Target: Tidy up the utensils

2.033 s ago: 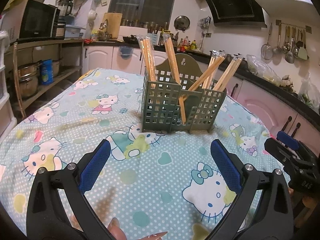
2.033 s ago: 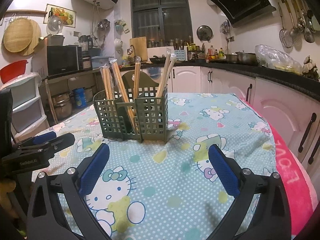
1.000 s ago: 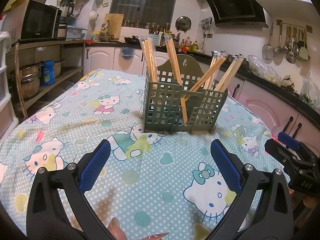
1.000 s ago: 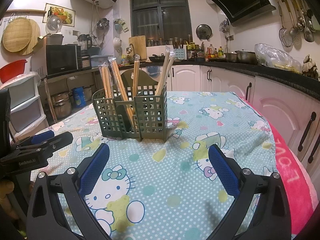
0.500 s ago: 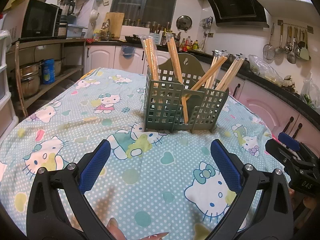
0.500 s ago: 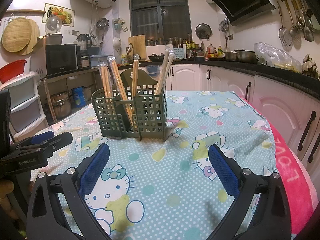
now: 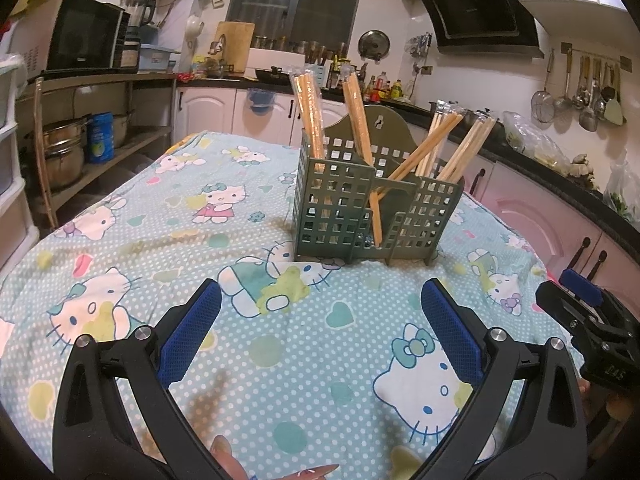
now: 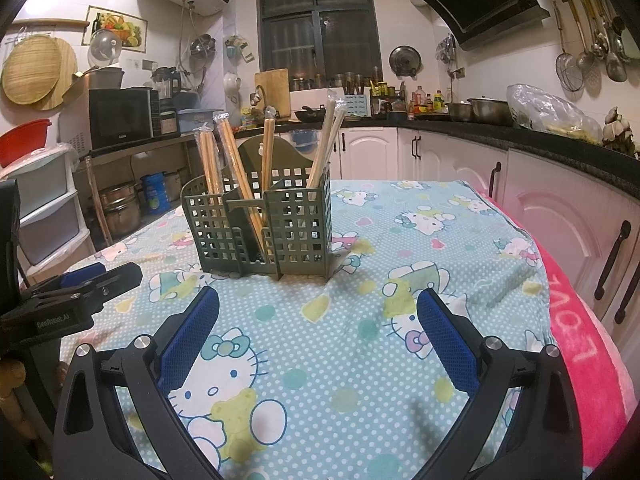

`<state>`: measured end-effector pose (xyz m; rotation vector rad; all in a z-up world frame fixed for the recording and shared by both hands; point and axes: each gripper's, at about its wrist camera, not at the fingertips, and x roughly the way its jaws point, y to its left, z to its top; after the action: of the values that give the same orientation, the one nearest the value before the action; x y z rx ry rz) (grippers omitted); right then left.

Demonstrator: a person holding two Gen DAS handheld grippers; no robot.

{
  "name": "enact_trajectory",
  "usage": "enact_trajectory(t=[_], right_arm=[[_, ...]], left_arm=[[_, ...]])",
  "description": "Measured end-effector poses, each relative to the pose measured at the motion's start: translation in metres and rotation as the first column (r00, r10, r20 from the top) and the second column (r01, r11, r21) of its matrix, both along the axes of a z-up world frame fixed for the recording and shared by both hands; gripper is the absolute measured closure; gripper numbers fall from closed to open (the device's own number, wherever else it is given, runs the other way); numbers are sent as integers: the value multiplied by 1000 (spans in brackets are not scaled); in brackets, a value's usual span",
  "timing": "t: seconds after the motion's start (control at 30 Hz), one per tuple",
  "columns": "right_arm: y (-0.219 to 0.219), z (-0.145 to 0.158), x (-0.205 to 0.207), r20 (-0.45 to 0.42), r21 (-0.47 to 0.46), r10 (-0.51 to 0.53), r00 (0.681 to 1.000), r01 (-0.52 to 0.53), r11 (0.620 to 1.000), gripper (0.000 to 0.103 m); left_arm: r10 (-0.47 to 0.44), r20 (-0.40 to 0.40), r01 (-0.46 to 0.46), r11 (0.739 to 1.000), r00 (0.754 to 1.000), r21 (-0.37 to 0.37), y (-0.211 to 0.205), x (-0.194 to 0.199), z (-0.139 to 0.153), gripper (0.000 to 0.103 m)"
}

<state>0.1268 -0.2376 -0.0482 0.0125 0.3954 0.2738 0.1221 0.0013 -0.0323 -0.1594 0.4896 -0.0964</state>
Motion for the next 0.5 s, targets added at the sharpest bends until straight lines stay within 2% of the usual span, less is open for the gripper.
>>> enact_trajectory(t=[0.17,0.27,0.33,0.43,0.5], right_arm=[[1,-1,1,-4,-3,-8,1000,8,1000,7],[2,-1,2,-13,-10,-14,1000,14,1000,7],[3,-1,3,-19,-15,-20,1000,20,1000,7],[-6,1,12,-63,-5,-40,997,40,999,7],[-21,0,30,-135,-28,-104,985,101,994,7]], left_arm=[[-11,10,11,1000,1000,-9,0,-1,1,11],[-1,-8,1,1000,1000,13,-4,1,0,11],[-4,-24,3,1000,1000,-9,-2,3,0,11],[15,-94,-18,999,995,-34,10,12,-2,11],[83,-173,-82,997,981,10,30,27,-6,11]])
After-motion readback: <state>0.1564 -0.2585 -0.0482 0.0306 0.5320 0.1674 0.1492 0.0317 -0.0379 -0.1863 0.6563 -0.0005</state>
